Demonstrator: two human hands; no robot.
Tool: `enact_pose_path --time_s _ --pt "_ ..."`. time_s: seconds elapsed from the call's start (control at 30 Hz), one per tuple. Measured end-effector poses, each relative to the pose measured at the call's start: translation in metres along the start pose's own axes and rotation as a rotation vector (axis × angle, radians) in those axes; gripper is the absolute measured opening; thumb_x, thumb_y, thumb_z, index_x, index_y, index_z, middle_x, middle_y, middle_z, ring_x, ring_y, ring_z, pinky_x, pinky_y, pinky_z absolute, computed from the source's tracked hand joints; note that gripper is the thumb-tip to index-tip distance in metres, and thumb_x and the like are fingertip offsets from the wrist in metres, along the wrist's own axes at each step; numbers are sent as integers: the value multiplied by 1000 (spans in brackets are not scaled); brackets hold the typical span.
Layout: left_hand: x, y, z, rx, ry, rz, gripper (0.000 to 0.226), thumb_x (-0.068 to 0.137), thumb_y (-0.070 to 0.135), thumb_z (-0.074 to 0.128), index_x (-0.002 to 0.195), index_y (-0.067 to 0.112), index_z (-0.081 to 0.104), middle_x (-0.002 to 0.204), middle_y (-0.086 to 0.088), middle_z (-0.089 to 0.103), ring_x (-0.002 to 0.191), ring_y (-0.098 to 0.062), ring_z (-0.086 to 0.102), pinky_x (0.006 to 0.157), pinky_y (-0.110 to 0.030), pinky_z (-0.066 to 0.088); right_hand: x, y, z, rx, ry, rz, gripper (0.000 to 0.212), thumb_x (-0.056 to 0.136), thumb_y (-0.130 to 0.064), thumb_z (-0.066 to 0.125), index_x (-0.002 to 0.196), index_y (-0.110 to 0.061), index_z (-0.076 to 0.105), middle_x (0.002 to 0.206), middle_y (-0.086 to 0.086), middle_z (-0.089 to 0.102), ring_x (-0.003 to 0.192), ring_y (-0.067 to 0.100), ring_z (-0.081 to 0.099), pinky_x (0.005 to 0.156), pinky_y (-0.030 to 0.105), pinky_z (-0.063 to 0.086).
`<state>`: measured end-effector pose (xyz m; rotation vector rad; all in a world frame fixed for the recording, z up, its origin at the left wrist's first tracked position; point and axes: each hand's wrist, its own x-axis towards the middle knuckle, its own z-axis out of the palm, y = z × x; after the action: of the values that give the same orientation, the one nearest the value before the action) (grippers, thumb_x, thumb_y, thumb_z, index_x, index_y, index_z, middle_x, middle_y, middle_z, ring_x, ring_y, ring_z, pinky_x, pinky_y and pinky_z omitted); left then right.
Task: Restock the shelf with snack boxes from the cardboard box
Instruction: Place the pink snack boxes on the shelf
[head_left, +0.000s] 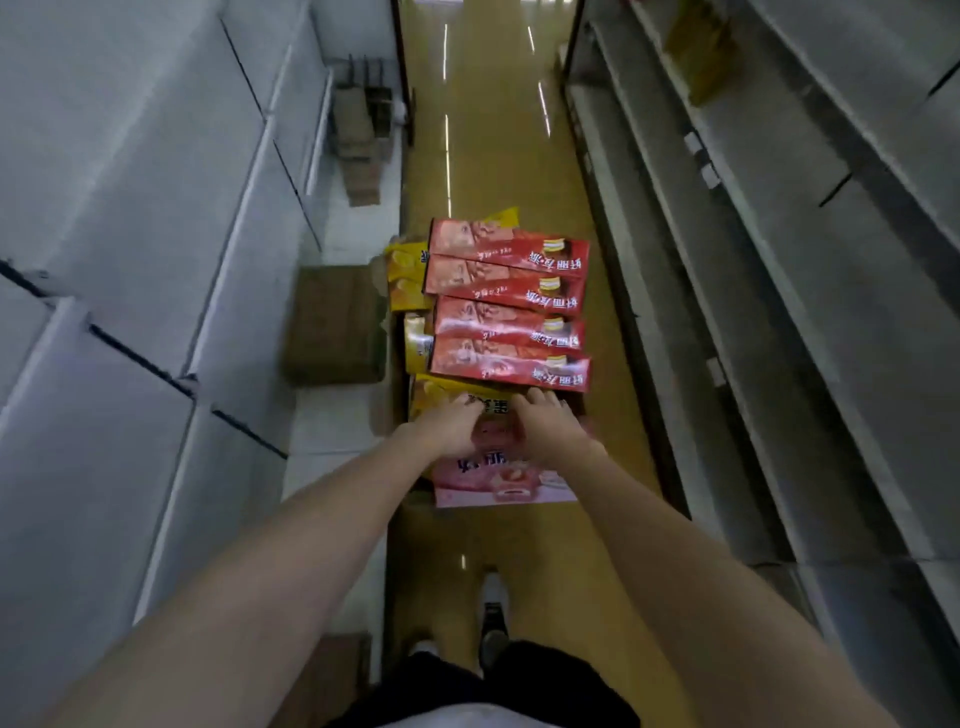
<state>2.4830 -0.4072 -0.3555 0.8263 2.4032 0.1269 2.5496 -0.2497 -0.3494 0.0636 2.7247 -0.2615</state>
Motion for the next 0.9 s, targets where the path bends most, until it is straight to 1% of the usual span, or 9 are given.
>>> enact_pose_path --time_s 0.1,0.2,0.27,0.37,0.5,0.67,0.8,0.83,0.9 --pt "15 5 0 15 -130 -30 51 80 34 74 123 17 52 121 -8 52 106 -28 55 90 -42 50 16 13 0 54 -80 -39 71 80 -51 74 135 -17 46 130 9 49 121 33 46 104 47 36" --pt "27 10 -3 -50 -283 -53 52 78 25 79 122 17 52 117 -8 60 95 -23 58 81 -35 53 28 22 -2 77 -205 -89 68 74 -51 80 128 -20 52 124 5 56 113 30 54 96 43 45" --pt "31 9 -6 -99 -316 -70 57 74 23 83 122 19 53 114 -5 62 96 -22 60 82 -36 55 32 25 -4 116 -279 -100 65 69 -45 86 121 -23 56 119 1 60 106 25 59 90 39 50" --pt "30 6 -10 -129 -303 -74 62 68 26 85 122 25 55 114 0 63 97 -20 61 86 -39 56 31 23 -11 138 -303 -107 66 60 -42 92 114 -25 57 111 -3 65 97 21 62 84 37 54" --pt "26 12 -25 -103 -324 -12 73 66 30 86 128 27 48 124 4 56 105 -19 57 90 -39 54 19 26 -23 170 -297 -78 66 59 -36 93 111 -24 54 102 -11 59 89 15 57 81 33 52" --pt "21 35 -45 -16 -325 146 86 65 36 82 139 28 39 130 4 51 111 -19 53 96 -40 50 -17 33 -41 247 -220 72 62 58 -35 93 104 -29 51 98 -12 56 89 14 56 78 35 50" --pt "15 62 -48 81 -275 290 75 71 37 79 134 21 42 129 -1 54 106 -21 54 89 -37 49 -60 40 -54 302 -153 204 59 62 -30 92 108 -25 55 100 -6 59 90 17 58 67 29 45" --pt "13 70 -48 101 -266 326 72 73 41 78 132 20 43 127 -3 55 103 -22 55 85 -37 49 -72 43 -56 307 -130 231 58 63 -28 91 109 -23 55 101 -6 60 89 16 57 63 26 42" --pt "10 89 -46 127 -237 405 83 66 61 77 130 20 44 126 -2 56 103 -23 57 84 -38 49 -96 50 -57 315 -77 293 57 63 -28 91 106 -25 54 100 -7 60 87 15 55 57 24 39"
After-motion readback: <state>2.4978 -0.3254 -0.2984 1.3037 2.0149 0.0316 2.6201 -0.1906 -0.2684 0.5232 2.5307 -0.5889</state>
